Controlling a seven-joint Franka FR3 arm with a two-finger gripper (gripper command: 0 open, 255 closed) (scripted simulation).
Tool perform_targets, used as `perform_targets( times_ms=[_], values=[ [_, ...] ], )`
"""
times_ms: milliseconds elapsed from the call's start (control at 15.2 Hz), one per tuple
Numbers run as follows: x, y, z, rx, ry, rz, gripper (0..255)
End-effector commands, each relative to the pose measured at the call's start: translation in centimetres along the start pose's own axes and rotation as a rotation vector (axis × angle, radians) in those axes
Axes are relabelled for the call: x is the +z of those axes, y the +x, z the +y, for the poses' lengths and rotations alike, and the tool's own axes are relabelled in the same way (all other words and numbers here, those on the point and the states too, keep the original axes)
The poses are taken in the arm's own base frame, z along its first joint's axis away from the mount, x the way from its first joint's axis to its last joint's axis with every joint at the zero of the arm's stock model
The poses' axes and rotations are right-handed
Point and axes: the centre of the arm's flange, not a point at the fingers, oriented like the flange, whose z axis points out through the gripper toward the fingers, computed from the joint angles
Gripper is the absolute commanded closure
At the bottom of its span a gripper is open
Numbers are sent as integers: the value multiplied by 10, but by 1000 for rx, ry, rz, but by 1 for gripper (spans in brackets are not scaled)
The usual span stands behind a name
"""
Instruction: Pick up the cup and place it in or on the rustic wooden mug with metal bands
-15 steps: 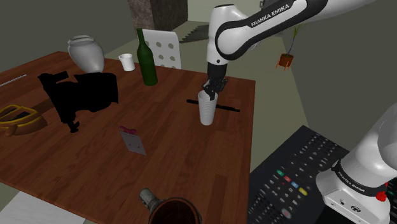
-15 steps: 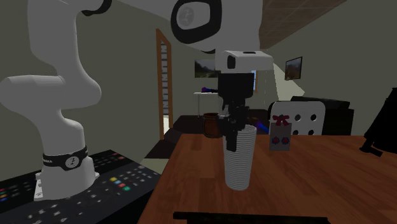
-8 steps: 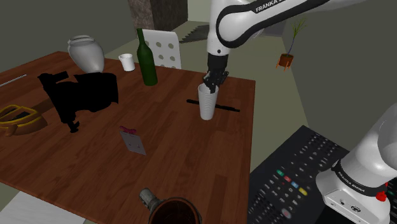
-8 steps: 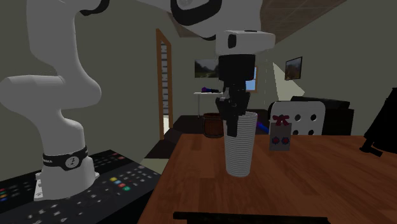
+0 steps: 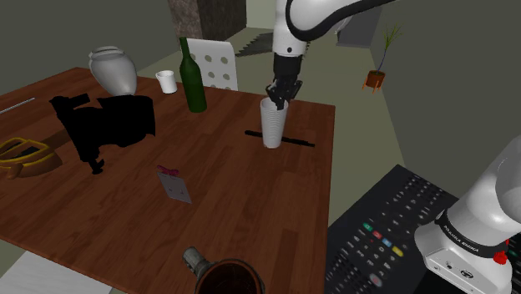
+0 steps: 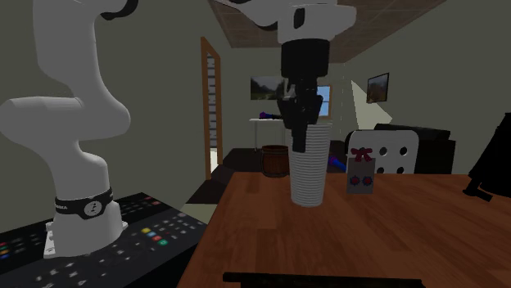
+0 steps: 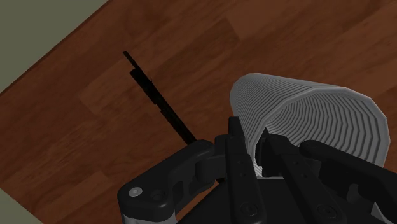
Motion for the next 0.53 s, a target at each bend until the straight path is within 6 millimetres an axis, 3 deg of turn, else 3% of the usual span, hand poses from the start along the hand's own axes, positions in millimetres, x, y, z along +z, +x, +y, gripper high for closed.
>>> perform_targets(
  times_ms=[0, 462],
  values=[
    [-11, -1, -1, 0, 0, 0, 255],
    [-47, -2, -4, 0, 0, 0, 255]
  ],
)
